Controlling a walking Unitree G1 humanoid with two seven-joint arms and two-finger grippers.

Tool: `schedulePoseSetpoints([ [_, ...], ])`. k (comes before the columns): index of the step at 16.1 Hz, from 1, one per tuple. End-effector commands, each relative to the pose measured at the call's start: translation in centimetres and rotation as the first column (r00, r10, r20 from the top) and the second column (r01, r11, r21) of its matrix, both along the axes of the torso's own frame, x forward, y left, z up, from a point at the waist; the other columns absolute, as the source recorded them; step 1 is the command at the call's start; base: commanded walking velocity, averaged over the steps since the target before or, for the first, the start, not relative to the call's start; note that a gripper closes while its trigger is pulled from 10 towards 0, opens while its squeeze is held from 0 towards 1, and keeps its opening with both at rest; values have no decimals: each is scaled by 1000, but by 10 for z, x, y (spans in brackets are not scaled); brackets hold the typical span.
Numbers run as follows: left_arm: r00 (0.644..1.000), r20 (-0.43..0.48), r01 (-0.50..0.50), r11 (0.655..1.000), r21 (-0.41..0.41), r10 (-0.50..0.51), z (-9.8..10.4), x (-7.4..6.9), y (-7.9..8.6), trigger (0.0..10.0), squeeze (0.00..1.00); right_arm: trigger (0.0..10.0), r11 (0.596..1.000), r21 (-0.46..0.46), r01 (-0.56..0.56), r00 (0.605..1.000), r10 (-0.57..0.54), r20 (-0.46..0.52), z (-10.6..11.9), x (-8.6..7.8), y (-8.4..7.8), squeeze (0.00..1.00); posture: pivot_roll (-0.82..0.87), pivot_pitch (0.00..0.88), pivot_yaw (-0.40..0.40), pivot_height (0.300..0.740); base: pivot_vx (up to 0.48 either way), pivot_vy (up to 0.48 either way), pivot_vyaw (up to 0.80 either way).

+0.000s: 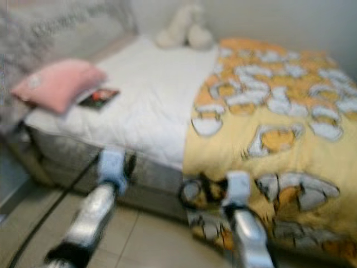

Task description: Clean up the room

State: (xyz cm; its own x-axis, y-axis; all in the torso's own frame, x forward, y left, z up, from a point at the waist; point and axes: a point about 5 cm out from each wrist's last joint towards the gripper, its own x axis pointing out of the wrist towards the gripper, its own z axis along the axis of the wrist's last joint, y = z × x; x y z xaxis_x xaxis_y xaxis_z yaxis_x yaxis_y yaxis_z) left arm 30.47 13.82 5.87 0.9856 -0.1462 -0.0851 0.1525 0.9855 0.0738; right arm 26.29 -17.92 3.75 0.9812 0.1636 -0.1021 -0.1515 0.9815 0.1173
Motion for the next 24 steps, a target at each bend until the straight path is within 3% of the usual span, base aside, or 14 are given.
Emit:
schedulePoseSetpoints([
  [1, 1000, -11, -24, 1000, -12, 24, -2, -7, 21, 10000, 1000, 10000, 1000, 19, 24, 1000, -24, -16, -5, -11, -4, 0, 78, 0, 30, 740, 0, 0, 494],
  [2, 1000, -17, -21, 1000, -18, 21, -2, -10, 23, 10000, 1000, 10000, 999, 16, 31, 999, -31, -22, -7, -15, -6, 0, 78, 0, 30, 740, 0, 0, 494],
  [3, 994, -65, -88, 995, -56, 84, -6, -12, 28, 10000, 1000, 10000, 999, 7, 41, 998, -41, -44, -13, -23, -11, 0, 80, 0, 32, 740, 0, 0, 500],
  [4, 989, -84, -129, 986, -101, 121, -4, -10, 20, 10000, 1000, 10000, 999, 10, 48, 996, -48, -69, -17, -25, -11, 0, 80, 0, 29, 740, 0, 0, 494],
  [7, 999, -18, -48, 997, -61, 47, 3, -9, 10, 10000, 1000, 10000, 1000, 8, 17, 999, -17, -52, -11, -16, -3, 0, 77, 0, 29, 740, 0, 0, 490],
  [10, 998, -66, 12, 1000, -27, -13, -3, -21, 5, 10000, 1000, 10000, 1000, 15, 25, 999, -24, -37, -5, -7, -8, 0, 90, 0, 33, 740, 0, 0, 490],
  [11, 999, -48, 22, 1000, 3, -22, 2, -17, 1, 10000, 0, 10000, 1000, 14, 21, 999, -20, -37, -5, -5, -9, 0, 93, 0, 34, 740, 0, 0, 488],
  [14, 999, -32, -6, 1000, 16, 7, 9, -7, -4, 10000, 0, 10000, 1000, 8, -14, 999, 15, -39, -4, 2, -2, 0, 96, 0, 40, 740, 415, 0, 488],
  [15, 998, -48, -44, 999, -17, 43, 9, -7, -1, 10000, 0, 10000, 1000, 14, -23, 999, 23, -42, -4, 3, 2, 0, 94, 0, 43, 740, 420, 0, 494],
  [20, 997, -48, -56, 998, -23, 55, 6, -11, 0, 10000, 0, 10000, 998, 33, -50, 997, 52, -60, -9, 1, 13, 0, 97, 0, 41, 740, 419, 0, 490],
  [23, 996, -68, -67, 995, -72, 62, 6, -10, -1, 10000, 0, 10000, 998, 58, 8, 998, -5, -55, -6, 6, 13, 0, 103, 0, 37, 740, 281, -81, 160],
  [24, 997, -52, -56, 997, -52, 54, 6, -11, 4, 10000, 0, 10000, 999, 36, 14, 999, -12, -34, -5, 2, 8, 0, 103, 0, 37, 740, 0, 0, 625],
])
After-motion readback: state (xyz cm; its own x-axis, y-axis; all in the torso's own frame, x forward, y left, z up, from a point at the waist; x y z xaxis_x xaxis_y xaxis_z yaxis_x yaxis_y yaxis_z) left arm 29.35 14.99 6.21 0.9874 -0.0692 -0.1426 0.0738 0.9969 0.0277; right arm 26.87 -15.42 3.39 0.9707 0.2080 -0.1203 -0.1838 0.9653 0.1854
